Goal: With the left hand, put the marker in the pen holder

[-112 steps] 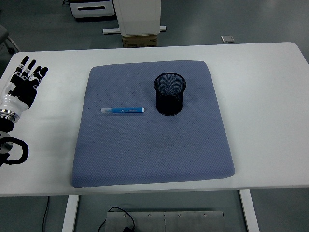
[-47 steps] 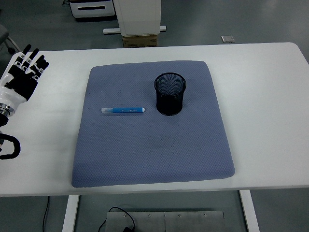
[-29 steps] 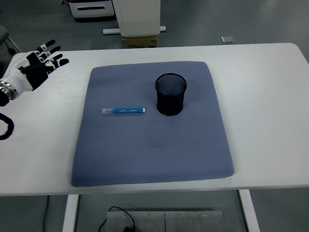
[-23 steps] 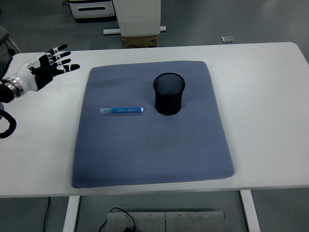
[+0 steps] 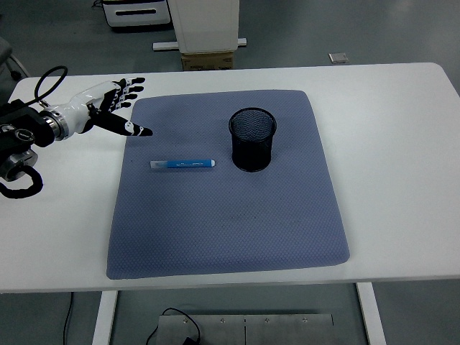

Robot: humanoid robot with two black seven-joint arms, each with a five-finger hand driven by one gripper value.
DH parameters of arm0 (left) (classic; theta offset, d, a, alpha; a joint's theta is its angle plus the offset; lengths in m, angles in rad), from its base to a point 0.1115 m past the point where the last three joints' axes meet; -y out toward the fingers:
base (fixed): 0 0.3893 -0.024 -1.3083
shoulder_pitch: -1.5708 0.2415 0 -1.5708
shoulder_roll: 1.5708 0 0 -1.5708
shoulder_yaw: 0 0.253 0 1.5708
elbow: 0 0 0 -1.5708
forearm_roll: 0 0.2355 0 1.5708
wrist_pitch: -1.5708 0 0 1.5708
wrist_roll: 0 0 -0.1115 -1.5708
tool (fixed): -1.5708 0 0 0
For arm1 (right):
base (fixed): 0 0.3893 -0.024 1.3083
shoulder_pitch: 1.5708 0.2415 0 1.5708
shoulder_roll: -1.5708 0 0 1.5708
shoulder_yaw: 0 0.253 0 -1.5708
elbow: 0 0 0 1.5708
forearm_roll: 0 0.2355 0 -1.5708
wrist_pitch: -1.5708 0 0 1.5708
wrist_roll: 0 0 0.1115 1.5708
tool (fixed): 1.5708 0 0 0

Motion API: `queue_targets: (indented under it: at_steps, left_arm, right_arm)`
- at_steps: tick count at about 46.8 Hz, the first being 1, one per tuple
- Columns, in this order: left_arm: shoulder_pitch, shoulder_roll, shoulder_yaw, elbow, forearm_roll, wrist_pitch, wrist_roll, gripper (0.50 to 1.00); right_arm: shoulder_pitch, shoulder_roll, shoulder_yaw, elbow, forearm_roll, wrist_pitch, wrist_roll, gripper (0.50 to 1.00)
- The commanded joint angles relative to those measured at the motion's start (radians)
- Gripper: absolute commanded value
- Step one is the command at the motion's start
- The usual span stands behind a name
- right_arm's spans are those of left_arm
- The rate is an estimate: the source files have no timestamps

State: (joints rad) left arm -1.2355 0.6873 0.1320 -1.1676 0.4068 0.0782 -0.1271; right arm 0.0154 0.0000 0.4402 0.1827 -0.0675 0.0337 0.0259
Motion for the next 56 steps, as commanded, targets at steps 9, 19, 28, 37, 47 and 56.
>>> queue_targets:
  at_steps: [9, 19, 28, 37, 47, 56]
  left_arm:
    - [-0.162, -0.107, 0.227, -0.015, 0.041, 0.023, 0.000, 1.000]
    - [-0.249, -0.219, 0.457, -0.090, 0.063, 0.216, 0.000, 1.000]
    - [-0.269, -0.259, 0.511, -0.116, 0.050, 0.333, 0.000, 1.000]
    - [-0.259, -0.270, 0.529, -0.121, 0.050, 0.362, 0.000, 1.000]
    - [-0.234, -0.272, 0.583, -0.107, 0.050, 0.390, -0.003, 1.000]
    - [-0.208, -0.273, 0.583, -0.080, 0.050, 0.411, -0.003, 1.000]
  right_arm:
    - [0.000, 0.000, 0.000, 0.000, 0.000, 0.000, 0.000, 1.000]
    - [0.000, 0.000, 0.000, 0.000, 0.000, 0.000, 0.000, 1.000]
    - [0.000, 0.000, 0.000, 0.000, 0.000, 0.000, 0.000, 1.000]
    - [0.000, 0.000, 0.000, 0.000, 0.000, 0.000, 0.000, 1.000]
    - [0.000, 0.000, 0.000, 0.000, 0.000, 0.000, 0.000, 1.000]
    - [0.000, 0.000, 0.000, 0.000, 0.000, 0.000, 0.000, 1.000]
